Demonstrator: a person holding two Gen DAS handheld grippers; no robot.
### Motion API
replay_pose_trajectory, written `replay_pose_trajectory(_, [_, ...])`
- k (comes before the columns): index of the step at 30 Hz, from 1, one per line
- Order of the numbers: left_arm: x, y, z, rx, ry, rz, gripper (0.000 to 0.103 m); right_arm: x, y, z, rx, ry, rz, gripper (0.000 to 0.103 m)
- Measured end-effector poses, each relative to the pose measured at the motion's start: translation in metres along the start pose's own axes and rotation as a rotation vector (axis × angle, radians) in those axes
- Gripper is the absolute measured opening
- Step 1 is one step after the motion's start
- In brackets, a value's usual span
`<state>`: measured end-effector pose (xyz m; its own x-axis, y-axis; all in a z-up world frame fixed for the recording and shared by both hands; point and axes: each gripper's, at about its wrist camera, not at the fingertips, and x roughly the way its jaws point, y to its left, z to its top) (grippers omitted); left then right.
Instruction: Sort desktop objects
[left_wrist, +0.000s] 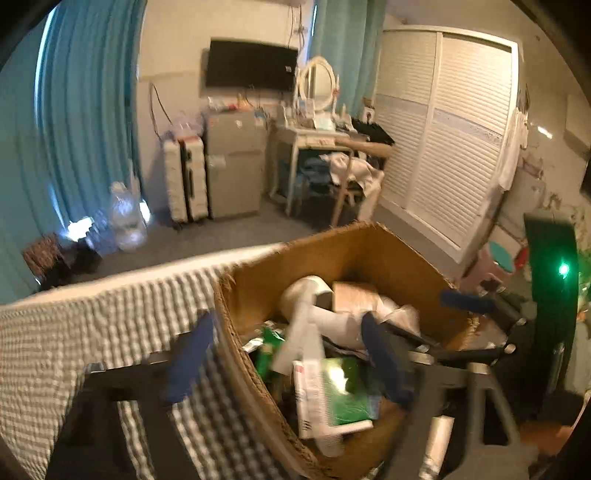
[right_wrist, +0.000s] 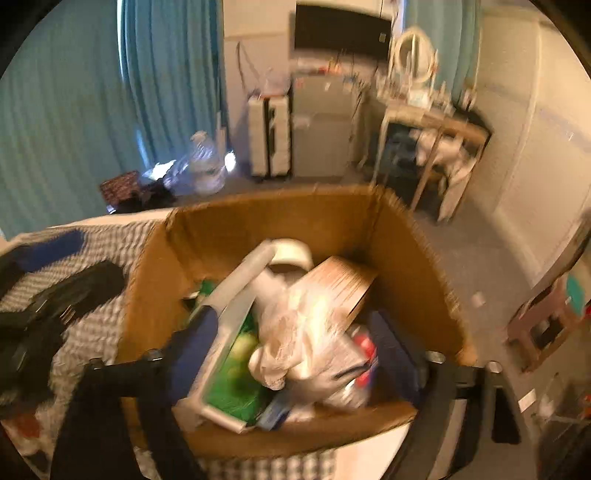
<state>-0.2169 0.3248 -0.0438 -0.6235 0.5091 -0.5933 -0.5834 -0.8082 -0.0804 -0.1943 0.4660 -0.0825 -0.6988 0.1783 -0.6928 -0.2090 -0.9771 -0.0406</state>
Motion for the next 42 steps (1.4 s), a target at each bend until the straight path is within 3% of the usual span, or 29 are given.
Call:
replay_pose_trajectory(4, [-0.029,0.009,0.009,0.027,-0.052,0.090,0.091,-0.017,0.000,0.014,0.016,-0.023,-0.013,0.086])
replay_pose_trajectory(7, [-0.067,0.020,0.017,-0.005,-0.109,0.125,0.102,-0.054,0.007,0.022,0.024,-0.097,0.010,0.086])
replay_pose_trajectory(11, [-0.124,0.034,0.019,0.004,-0.181,0.224,0.103,-0.110,0.030,0.028,0.018,-0.177,0.078,0.087])
replay_pose_trajectory(14, [-0.166,0.046,0.016,0.004,-0.211,0.310,0.103,-0.158,0.052,0.030,0.002,-0.251,0.113,0.098])
replay_pose_trajectory(15, [-0.177,0.051,0.014,-0.006,-0.209,0.333,0.103,-0.171,0.058,0.031,-0.001,-0.270,0.120,0.103])
replay_pose_trajectory(20, [-0.224,0.088,-0.011,-0.131,-0.208,0.442,0.103,-0.210,0.094,0.017,-0.016,-0.283,0.175,0.103])
replay_pose_trajectory(25, [-0.246,0.121,-0.064,-0.173,-0.190,0.504,0.103,-0.209,0.123,-0.023,-0.036,-0.240,0.228,0.103])
replay_pose_trajectory(32, [-0.236,0.139,-0.120,-0.235,-0.130,0.559,0.103,-0.164,0.144,-0.072,0.044,-0.148,0.194,0.103])
replay_pose_trajectory(38, [-0.214,0.131,-0.135,-0.218,-0.105,0.588,0.103,-0.126,0.154,-0.095,0.037,-0.083,0.164,0.103])
replay_pose_trajectory(42, [-0.194,0.129,-0.129,-0.201,-0.081,0.538,0.103,-0.115,0.157,-0.096,-0.008,-0.098,0.130,0.103])
